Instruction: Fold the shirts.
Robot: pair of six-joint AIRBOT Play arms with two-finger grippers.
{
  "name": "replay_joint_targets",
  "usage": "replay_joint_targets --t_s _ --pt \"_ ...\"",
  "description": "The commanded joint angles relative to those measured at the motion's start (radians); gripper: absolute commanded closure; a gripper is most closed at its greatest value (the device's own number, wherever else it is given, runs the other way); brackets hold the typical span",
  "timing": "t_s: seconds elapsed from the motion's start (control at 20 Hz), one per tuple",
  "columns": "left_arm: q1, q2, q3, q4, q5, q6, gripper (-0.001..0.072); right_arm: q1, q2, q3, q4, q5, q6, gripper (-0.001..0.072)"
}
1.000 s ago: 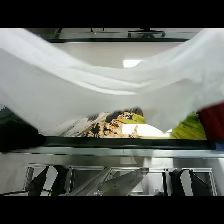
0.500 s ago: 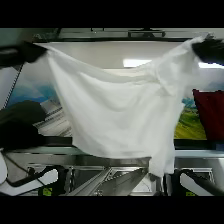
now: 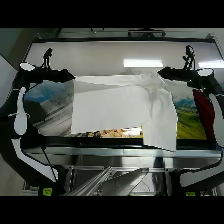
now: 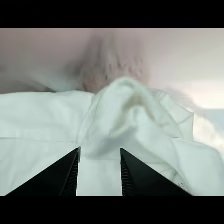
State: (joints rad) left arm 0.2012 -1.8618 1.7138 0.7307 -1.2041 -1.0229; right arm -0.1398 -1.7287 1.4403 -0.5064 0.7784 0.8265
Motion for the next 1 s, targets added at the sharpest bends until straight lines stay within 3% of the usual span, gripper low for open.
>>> replay_joint_targets --t_s 0.0,0.05,0.25,0.4,0.5,0.65,0.95 --pt "0.043 -0.064 0.159 0.020 -0.169 -0.081 0.0474 -0.043 0.005 0.011 0.029 0.036 0.000 0.0371" --pt "0.071 -0.054 0.198 0.051 -0.238 -0.125 0.0474 -0.080 0.039 0.011 0.028 0.108 0.001 0.0241" --pt "0.161 0.071 0.140 0.198 -0.438 -0.214 0.0496 -0.257 0.150 0.003 -0.091 0.456 0.097 0.0232" --pt "0.217 0.278 -0.217 0.195 -0.390 -0.196 0.0496 -0.386 0.190 -0.067 -0.203 0.629 0.129 0.0261" --pt "0.230 0.407 -0.478 0.194 -0.328 -0.175 0.0494 -0.467 0.214 -0.148 -0.218 0.652 0.125 0.0339" --pt "0.220 0.538 -0.791 0.195 -0.187 -0.163 0.0493 -0.547 0.235 -0.255 -0.221 0.652 0.119 0.0339" --pt "0.216 0.609 -1.077 0.190 0.007 -0.164 0.0493 -0.555 0.234 -0.320 -0.231 0.640 0.086 0.0339"
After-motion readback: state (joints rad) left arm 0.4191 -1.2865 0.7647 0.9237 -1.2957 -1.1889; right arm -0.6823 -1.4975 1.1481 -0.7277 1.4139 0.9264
